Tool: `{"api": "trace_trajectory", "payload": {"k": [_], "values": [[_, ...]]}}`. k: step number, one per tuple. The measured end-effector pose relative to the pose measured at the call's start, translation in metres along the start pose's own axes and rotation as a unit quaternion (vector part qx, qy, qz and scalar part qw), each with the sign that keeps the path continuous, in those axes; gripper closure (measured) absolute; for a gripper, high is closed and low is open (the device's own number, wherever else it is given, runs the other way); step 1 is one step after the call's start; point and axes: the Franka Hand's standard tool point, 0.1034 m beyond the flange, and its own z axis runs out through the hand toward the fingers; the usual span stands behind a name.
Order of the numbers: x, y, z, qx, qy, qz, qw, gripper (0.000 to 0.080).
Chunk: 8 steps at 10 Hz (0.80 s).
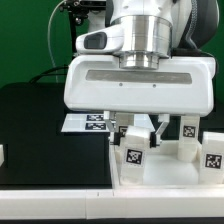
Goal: Assemble square table
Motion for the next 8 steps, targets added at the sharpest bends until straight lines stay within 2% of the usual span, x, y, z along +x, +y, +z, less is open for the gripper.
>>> {"api": "trace_trajectory", "payload": {"k": [1,2,3,6,7,8], "values": [[-0.001,0.0,0.001,0.0,-0.007,0.0,1.0,0.0294],[-0.001,0.0,0.001,0.0,-0.023,0.002,1.0,0.0181],[0.004,-0.001,-0.002,0.002,-0.041,0.006,0.999,0.0159],[0.017,-0.002,0.0,0.001,-0.176,0.015,0.984,0.0151],[0.016,0.0,0.005,-0.002,-0.195,0.016,0.981,0.0151],[0.01,0.003,0.002,-0.003,-0.258,0.019,0.966,0.0151]]}}
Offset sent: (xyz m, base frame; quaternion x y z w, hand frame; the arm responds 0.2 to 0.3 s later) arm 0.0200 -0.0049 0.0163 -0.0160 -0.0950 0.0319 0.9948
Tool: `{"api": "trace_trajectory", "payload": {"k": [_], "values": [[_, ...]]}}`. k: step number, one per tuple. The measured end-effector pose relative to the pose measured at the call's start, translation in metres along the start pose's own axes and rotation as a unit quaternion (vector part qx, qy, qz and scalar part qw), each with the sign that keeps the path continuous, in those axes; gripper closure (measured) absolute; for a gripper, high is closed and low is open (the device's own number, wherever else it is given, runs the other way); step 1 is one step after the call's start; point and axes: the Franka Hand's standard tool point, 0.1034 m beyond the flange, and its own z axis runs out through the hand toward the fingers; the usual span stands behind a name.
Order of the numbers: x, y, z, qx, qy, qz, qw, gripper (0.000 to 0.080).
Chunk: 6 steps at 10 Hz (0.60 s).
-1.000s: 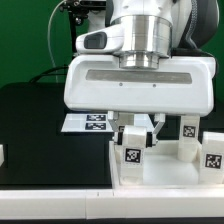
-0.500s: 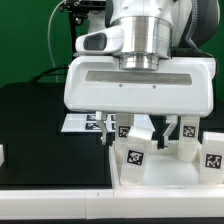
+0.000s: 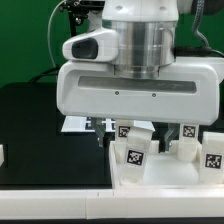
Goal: Assemble square table
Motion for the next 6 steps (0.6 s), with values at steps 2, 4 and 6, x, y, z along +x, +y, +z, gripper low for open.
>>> {"api": "trace_trajectory", "payload": {"k": [2,4,6], "values": [[0.0067,0.0001,-0.0028,0.0,-0.002,0.01,1.0,0.0151],[0.0065,0.0,-0.0023,0.001,-0.002,0.044,0.999,0.0422],[0.0064,-0.0003,-0.0022,0.001,-0.002,0.114,0.993,0.0515]]}}
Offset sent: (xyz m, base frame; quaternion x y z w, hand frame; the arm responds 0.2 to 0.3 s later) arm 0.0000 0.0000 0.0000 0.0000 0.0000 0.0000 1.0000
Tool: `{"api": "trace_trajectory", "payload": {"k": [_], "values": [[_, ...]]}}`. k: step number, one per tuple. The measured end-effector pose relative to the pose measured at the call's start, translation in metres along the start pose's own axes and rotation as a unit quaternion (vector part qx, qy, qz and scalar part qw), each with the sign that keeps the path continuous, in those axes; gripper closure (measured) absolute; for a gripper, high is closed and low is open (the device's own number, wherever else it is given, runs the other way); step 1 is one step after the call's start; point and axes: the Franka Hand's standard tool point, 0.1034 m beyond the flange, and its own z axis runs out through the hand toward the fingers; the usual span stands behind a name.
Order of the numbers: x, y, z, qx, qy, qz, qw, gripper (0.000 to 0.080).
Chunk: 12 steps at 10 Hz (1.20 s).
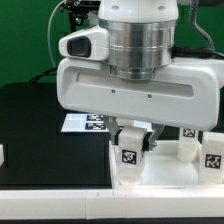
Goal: Assemble square table
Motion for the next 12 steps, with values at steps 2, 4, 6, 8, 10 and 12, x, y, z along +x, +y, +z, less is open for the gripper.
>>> {"api": "trace_trajectory", "payload": {"k": [2,4,6,8,10,12], "values": [[-0.0001,-0.0002,0.0001,0.0,0.0,0.056,0.998,0.0515],[-0.0021,-0.0039,0.0018,0.006,0.022,0.184,0.983,0.0515],[-0.0015,-0.0024,0.002,0.03,0.044,0.299,0.953,0.0515],[-0.0023,0.0002,0.0021,0.064,0.041,0.411,0.908,0.0514],[-0.0052,-0.0008,0.003,0.098,0.032,0.525,0.845,0.0514],[-0.0052,-0.0006,0.0029,0.097,0.031,0.522,0.847,0.0514]]}}
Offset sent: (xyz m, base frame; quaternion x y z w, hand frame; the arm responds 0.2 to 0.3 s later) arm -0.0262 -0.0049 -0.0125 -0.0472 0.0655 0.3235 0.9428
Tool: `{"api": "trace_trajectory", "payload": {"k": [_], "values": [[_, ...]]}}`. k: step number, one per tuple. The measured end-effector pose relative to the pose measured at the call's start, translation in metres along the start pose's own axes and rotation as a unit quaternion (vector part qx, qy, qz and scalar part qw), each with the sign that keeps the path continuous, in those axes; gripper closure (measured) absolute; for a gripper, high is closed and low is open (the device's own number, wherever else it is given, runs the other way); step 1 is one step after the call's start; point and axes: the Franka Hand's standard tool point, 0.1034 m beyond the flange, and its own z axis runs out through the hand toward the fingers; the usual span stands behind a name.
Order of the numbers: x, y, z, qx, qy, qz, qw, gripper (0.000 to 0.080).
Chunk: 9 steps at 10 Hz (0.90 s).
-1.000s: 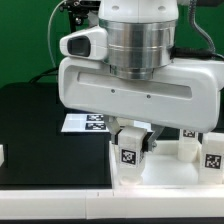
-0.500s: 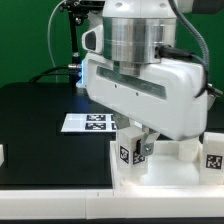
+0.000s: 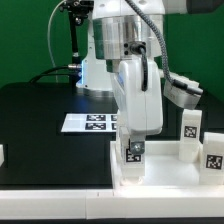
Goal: Assemble square table
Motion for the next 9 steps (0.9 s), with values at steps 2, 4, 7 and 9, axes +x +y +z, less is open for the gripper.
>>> {"api": "trace_trajectory", "payload": {"k": [2,4,7,9], "values": [[-0.003,-0.001,0.0,-0.001,0.007,-0.159,0.987,0.0363],[-0.004,0.002,0.003,-0.005,0.013,-0.294,0.956,0.0235],[0.002,0.003,0.003,-0.001,0.02,-0.372,0.928,0.0154],[-0.002,0.004,0.005,-0.009,0.022,-0.519,0.854,0.0151]]}}
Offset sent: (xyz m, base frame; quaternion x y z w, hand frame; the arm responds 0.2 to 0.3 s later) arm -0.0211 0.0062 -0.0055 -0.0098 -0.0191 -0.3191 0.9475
